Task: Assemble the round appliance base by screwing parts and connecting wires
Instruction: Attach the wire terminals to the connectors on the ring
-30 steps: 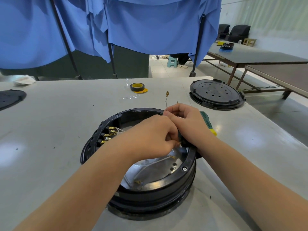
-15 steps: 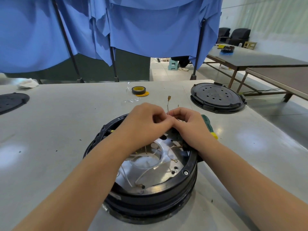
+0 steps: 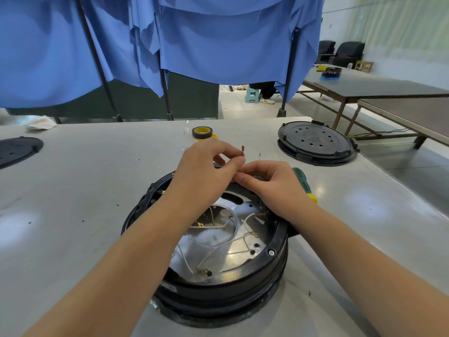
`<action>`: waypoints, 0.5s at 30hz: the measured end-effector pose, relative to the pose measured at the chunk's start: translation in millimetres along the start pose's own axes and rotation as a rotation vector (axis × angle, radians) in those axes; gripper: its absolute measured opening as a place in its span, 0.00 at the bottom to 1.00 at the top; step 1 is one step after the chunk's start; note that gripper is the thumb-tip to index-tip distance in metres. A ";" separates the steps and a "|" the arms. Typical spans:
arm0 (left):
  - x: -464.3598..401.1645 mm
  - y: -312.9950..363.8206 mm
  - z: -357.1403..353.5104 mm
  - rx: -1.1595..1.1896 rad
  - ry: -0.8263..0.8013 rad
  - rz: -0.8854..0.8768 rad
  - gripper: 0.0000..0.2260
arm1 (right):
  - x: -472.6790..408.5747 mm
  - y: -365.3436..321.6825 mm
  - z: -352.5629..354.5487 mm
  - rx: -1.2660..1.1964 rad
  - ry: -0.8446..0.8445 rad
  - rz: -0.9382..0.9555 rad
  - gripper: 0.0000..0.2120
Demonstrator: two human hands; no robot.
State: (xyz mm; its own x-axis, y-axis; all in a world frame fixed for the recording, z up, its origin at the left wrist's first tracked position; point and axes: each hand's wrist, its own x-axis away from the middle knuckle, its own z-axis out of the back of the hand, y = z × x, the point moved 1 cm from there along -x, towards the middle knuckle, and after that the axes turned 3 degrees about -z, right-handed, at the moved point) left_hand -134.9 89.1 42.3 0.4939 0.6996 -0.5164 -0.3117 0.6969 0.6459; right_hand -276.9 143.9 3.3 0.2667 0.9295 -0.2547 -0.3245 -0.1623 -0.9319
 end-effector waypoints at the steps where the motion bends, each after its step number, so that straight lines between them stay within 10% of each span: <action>1: -0.1 0.1 0.2 0.009 0.002 0.004 0.03 | -0.1 0.0 0.0 -0.009 -0.009 0.000 0.04; 15: 0.7 1.5 1.0 0.144 -0.035 0.021 0.04 | 0.0 0.1 1.4 -0.044 0.025 -0.023 0.10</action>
State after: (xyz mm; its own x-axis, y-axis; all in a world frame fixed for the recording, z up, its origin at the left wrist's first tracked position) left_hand -134.2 90.5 43.5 0.5174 0.7058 -0.4839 -0.2038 0.6508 0.7314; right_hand -278.1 144.3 3.6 0.2969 0.9245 -0.2390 -0.2783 -0.1556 -0.9478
